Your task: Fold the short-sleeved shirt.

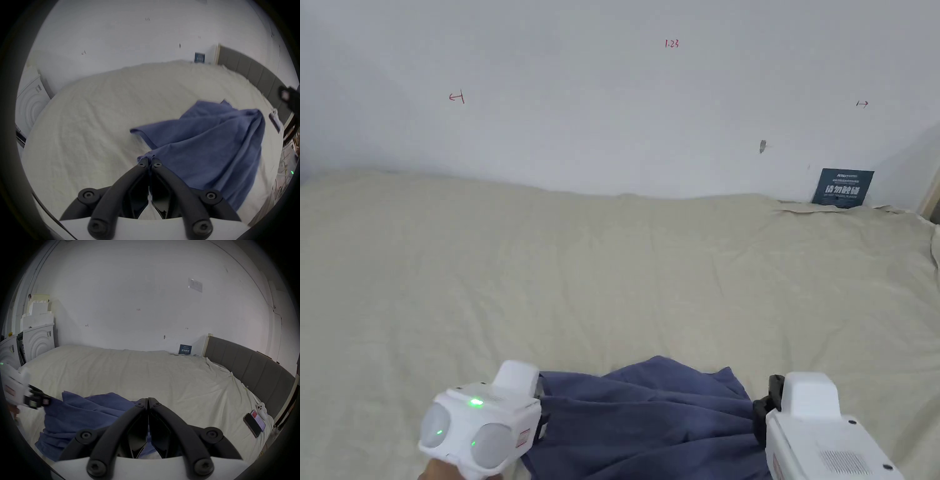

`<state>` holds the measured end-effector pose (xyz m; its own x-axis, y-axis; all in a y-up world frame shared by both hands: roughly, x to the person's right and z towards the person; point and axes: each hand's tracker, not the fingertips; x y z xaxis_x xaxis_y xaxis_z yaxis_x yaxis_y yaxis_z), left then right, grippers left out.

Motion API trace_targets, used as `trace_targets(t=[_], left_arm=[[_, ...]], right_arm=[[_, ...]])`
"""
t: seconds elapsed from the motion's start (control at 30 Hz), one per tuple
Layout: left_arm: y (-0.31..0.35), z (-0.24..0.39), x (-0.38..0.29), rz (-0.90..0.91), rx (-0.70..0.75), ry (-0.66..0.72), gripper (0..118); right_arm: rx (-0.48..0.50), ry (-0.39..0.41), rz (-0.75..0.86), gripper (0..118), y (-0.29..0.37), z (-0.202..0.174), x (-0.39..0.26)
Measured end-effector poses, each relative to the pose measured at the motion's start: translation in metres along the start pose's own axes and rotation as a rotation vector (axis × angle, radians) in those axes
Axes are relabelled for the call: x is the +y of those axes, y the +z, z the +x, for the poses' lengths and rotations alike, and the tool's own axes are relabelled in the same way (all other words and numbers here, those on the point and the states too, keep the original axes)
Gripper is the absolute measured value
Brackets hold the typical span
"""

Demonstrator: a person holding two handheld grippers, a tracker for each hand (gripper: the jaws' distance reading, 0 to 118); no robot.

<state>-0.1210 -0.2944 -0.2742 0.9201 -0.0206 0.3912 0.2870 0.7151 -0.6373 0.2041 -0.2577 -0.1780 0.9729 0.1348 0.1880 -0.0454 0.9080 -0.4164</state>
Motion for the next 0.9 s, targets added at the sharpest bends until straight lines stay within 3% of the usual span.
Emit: trace_targets(t=[0.13, 0.3, 0.37, 0.5, 0.53, 0.7, 0.73, 0.77, 0.8, 0.9], left_arm=[[0.057, -0.004, -0.003, 0.122, -0.033, 0.101, 0], [0.106, -0.001, -0.023, 0.187, -0.003, 0.078, 0], [0.117, 0.001, -0.03, 0.201, -0.002, 0.084, 0], [0.128, 0.004, -0.038, 0.198, -0.001, 0.082, 0], [0.128, 0.005, -0.039, 0.196, -0.001, 0.076, 0], [0.126, 0.009, -0.041, 0.185, 0.009, 0.046, 0], [0.124, 0.009, -0.041, 0.185, 0.01, 0.047, 0], [0.124, 0.009, -0.04, 0.181, 0.009, 0.045, 0], [0.123, 0.01, -0.04, 0.179, 0.008, 0.046, 0], [0.12, 0.01, -0.04, 0.178, 0.006, 0.046, 0]], right_arm=[[0.051, -0.031, -0.132, 1, -0.058, 0.015, 0.014], [0.114, -0.007, -0.302, 4, -0.124, 0.021, 0.026], [0.133, -0.029, -0.378, 13, -0.146, 0.023, 0.026], [0.219, -0.047, -0.505, 47, -0.192, 0.022, 0.019], [0.228, -0.049, -0.535, 50, -0.196, 0.017, 0.015], [0.211, 0.027, -0.611, 49, -0.21, 0.001, -0.001], [0.217, 0.025, -0.614, 44, -0.21, 0.002, -0.003], [0.222, 0.002, -0.614, 31, -0.207, 0.001, -0.006], [0.249, -0.051, -0.61, 10, -0.213, 0.009, -0.01], [0.266, -0.05, -0.589, 8, -0.208, 0.007, -0.012]])
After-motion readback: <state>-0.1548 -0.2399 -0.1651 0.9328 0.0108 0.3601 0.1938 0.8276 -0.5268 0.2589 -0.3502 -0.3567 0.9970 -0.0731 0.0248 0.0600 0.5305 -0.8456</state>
